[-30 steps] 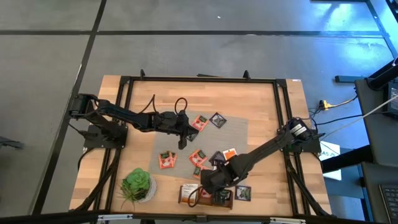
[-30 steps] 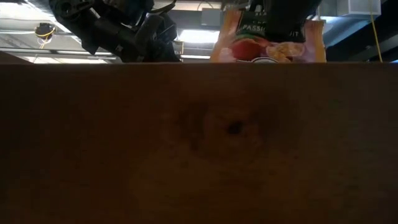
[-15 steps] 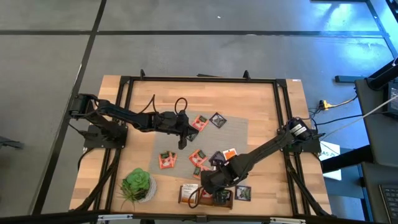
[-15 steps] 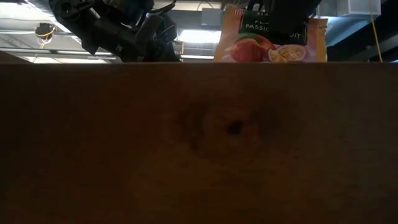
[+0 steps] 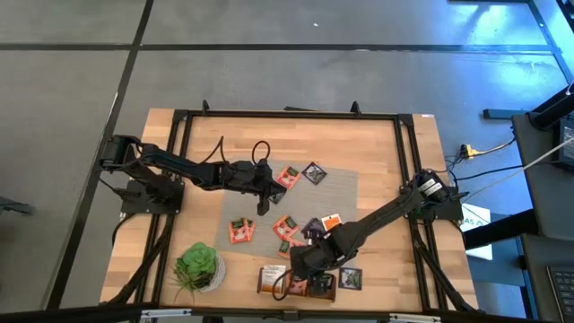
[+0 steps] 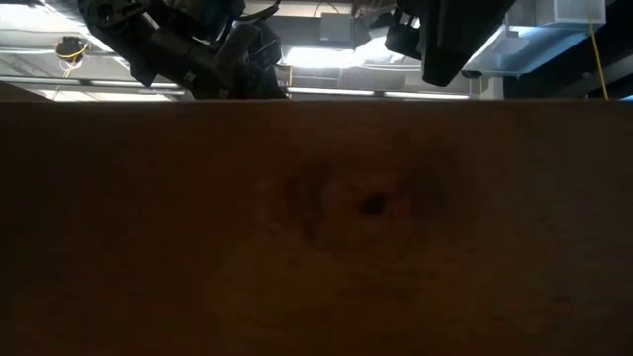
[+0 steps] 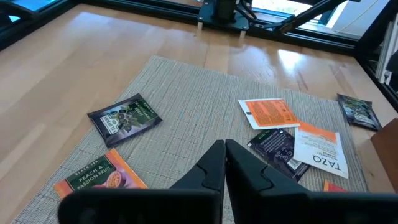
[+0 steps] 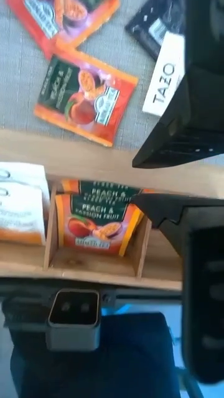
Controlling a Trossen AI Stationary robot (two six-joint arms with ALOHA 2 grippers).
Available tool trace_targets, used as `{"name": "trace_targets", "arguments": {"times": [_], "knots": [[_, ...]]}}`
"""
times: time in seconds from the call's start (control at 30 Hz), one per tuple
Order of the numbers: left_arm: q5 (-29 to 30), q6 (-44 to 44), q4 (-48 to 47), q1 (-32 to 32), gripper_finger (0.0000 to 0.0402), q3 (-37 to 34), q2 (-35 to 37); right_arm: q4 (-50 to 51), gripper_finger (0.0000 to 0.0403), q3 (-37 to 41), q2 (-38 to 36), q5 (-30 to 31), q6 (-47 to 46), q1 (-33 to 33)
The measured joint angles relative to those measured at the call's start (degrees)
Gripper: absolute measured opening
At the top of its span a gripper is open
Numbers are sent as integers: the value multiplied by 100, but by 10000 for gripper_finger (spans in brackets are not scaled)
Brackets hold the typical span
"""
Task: Pick & Place Tea
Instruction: Put the black tea bag into the right section of the wooden organizer
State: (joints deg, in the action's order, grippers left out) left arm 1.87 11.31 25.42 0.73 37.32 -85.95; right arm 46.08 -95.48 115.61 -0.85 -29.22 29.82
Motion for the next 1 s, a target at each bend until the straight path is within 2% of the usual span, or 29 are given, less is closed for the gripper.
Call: {"name": "trace_targets", "arguments": {"times": [0.27,0.5,0.8,1.0], "knots": [[-199,12,-4,0,9,2,-2,305,79,173,-281,569,561,-27],[-337,9,-2,0,8,2,-2,45,79,1164,-1086,580,595,-358],[-323,-7,2,0,7,2,-2,-2464,79,3630,-2920,582,1148,-1136],[-318,1,29,0,9,2,-2,-3706,79,4845,-3498,574,1418,-2069]]}}
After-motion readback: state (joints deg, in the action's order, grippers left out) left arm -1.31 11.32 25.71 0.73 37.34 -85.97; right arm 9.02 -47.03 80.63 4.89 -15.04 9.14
